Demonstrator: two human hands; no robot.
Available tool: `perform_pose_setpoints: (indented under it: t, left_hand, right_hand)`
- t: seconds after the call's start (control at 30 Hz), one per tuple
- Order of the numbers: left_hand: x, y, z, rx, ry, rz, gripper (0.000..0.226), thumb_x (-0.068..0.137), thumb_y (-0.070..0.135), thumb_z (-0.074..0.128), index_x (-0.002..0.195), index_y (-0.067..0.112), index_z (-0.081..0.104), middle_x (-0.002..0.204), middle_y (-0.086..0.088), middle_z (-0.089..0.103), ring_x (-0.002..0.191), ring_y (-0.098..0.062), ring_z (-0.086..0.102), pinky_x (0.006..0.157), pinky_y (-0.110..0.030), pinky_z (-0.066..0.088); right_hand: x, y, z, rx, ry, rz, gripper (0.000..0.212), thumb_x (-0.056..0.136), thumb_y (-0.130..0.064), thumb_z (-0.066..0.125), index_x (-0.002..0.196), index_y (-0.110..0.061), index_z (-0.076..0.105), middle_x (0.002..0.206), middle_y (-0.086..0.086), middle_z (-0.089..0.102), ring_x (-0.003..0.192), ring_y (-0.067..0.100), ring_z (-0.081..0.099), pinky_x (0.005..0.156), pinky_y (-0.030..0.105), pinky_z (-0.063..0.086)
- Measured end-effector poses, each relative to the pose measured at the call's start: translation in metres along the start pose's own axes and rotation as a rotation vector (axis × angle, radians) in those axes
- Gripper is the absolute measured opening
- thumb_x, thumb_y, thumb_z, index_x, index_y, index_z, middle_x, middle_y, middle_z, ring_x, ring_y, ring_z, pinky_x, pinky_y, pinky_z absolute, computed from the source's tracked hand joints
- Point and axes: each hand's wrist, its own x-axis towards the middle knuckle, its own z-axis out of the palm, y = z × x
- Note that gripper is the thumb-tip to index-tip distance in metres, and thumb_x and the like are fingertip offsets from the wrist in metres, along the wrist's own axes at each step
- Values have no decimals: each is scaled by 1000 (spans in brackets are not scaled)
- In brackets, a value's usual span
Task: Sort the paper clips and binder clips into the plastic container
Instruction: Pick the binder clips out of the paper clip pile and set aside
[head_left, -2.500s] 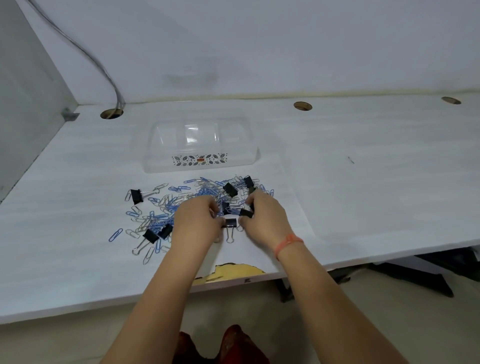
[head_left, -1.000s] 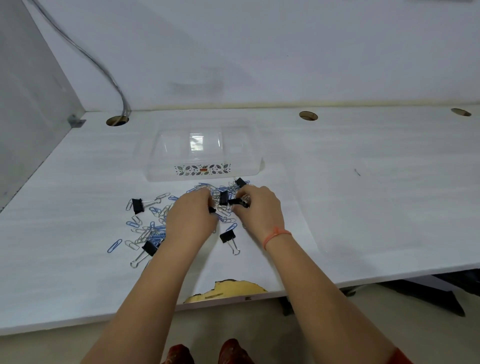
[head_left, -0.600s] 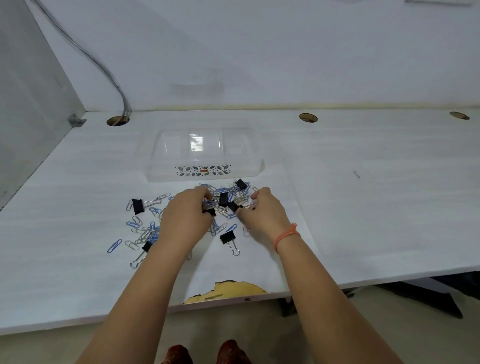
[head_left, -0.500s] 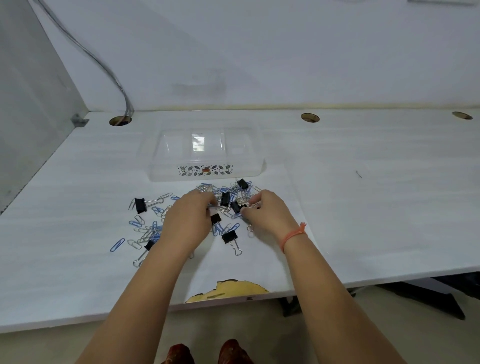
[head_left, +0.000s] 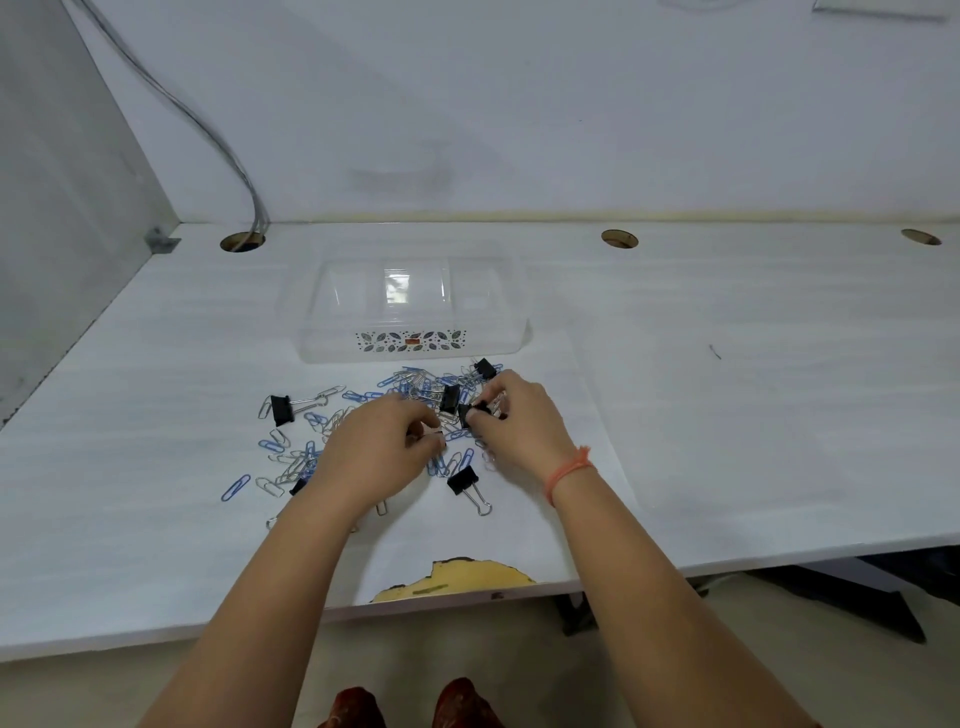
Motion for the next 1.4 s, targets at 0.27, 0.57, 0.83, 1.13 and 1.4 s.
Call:
perform_pose_setpoints:
  t: [0.27,0.57,0.83,1.13,1.4]
  left_hand:
    - [7,14,3,33,10,-100,6,78,18,63,83,20,65,85,5,66,80,-18,58,64,-28,46]
    - [-1,14,1,-69,128,-140,14,87,16,53,99,20,59,87,4,61,83,-19,56,67,-28,39]
    - [-8,20,-16,-923,85,-494,20,87,9,46,70,9,58,55,-3,41,41,-14,24,42,-19,20]
    - [-15,28,3,-728,110,-230,12,84,21,66,72,19,68,52,1,39,45,-13,32,47,-23,28]
    - [-12,30,4,-1266,78,-491,40,85,35,66,61,15,39,53,-1,31,43,-13,26,37,-19,23]
  right_hand:
    - [-6,3,-24,1354,-157,446,23,95,-19,51,74,-12,51,67,4,52,31,4,30,27,13,21]
    - [-6,21,-16,1723,-224,570,11,85,-10,43,74,-9,47,65,10,63,32,8,35,25,16,26]
    - [-12,-3,-25,54,97,-13,20,94,-20,46,94,-12,64,72,-2,60,67,15,57,56,23,40]
    - [-6,-18,-31,228,28,-44,25,95,-19,46,98,-6,67,77,2,63,62,7,63,51,19,41]
    - [-10,-6,-37,1275,-113,423,44,98,-38,41,67,-9,55,56,1,44,32,5,31,27,12,20]
